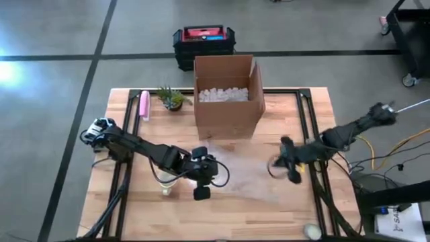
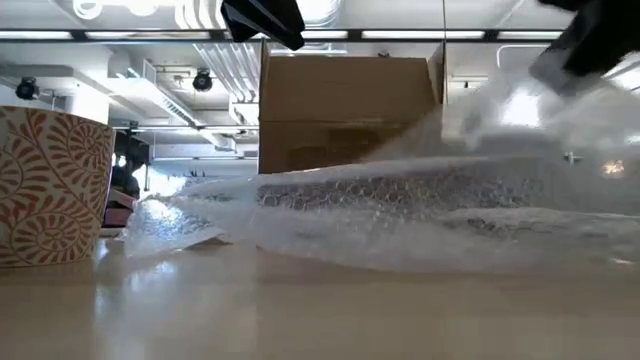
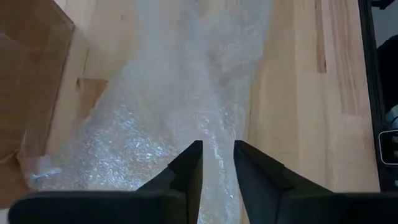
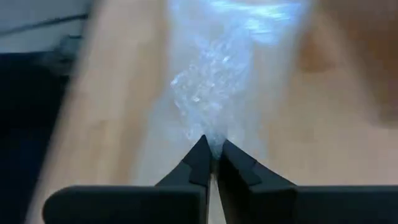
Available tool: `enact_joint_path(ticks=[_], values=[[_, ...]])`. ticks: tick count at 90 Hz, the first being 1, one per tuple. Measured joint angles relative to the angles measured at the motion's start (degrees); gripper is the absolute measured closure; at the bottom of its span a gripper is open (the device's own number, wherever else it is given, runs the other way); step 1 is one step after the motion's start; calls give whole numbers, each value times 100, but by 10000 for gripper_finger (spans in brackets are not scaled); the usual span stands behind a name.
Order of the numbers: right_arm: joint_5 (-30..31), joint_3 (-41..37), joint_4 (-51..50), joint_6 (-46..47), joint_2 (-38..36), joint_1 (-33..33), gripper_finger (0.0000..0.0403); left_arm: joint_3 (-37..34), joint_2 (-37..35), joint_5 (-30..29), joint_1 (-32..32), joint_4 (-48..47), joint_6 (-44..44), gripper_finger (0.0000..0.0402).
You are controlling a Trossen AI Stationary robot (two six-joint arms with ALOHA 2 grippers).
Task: Wrap mug
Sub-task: Wrap the orange patterned mug using the bubble wrap
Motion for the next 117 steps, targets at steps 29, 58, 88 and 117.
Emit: enact_joint_path(ticks=[29,58,88,117], values=[[397,2,1343,2573,1089,2629,403,-1095,0,-288,122,831,-70,327],[-666,0,1457,5354,3189,2881,386,-2485,0,-188,354,2352,-303,326],[-2621,0,2054,5750,3564,2687,282,-2936,0,-77,607,2448,-697,326],[-2075,2,2035,5082,2472,2409,238,-2109,-37,376,525,2747,-494,326]])
